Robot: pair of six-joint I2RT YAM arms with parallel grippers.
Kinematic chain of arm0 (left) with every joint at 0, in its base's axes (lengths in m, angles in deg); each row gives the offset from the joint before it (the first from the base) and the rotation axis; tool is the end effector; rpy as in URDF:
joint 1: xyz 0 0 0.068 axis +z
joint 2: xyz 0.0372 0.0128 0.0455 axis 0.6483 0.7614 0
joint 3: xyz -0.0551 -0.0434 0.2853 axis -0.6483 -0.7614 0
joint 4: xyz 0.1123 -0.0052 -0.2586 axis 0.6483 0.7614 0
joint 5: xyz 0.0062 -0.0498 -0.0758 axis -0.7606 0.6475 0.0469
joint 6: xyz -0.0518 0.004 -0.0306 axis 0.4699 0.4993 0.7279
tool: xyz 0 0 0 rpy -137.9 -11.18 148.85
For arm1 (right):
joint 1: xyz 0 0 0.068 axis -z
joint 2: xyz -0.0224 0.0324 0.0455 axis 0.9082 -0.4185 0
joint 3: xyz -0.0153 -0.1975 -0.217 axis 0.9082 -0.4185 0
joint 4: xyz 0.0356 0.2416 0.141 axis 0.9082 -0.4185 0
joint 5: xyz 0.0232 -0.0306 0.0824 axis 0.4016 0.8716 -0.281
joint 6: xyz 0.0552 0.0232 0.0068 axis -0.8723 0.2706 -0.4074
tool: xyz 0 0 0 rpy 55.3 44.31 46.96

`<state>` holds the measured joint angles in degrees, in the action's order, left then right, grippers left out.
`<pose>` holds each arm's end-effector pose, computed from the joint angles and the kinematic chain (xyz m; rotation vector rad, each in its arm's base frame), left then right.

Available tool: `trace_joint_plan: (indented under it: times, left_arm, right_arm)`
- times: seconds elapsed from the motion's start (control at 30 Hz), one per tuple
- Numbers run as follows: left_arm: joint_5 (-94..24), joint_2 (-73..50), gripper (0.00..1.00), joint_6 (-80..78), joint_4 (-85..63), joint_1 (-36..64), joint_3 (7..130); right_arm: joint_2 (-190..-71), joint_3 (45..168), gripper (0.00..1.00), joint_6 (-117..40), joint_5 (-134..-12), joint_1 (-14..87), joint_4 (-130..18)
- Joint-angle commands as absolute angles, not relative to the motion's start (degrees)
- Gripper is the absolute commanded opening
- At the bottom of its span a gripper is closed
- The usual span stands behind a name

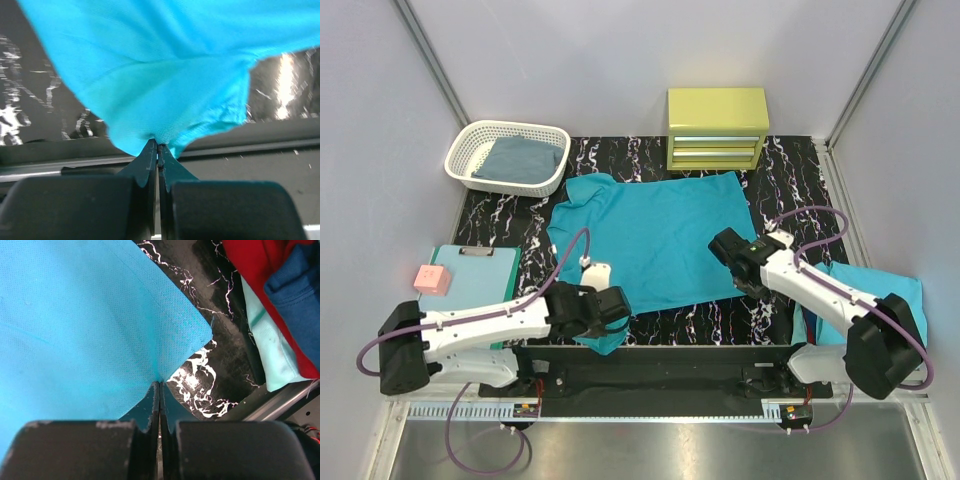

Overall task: Fold and stack the t-shirts
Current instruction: Fold the tshirt

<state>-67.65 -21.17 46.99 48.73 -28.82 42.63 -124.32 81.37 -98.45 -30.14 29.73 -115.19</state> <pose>0.0882 -0.1804 0.2282 0.1638 2.6616 -0.0111 0.1970 0.1094 0.2227 0.7263 2.4772 -0.4109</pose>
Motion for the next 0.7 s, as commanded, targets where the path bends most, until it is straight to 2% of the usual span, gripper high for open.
trace_joint_plan:
  times: [0.0, 0.4, 0.67]
  left_arm:
    - [-72.0, -23.4, 0.0, 46.0, 51.1, -25.2, 45.8]
    - [-76.3, -20.8, 0.0, 41.6, 52.0, -16.2, 49.9]
    - [-77.5, -16.2, 0.0, 36.2, 49.0, -9.1, 54.2]
  right_arm:
    - [-124.9, 84.5, 0.0, -96.6, -26.8, 29.2, -115.3]
    - [-132.0, 91.3, 0.0, -89.9, -24.7, 29.7, -111.0]
    - [-136.5, 96.5, 0.0, -84.5, -25.4, 34.6, -107.4]
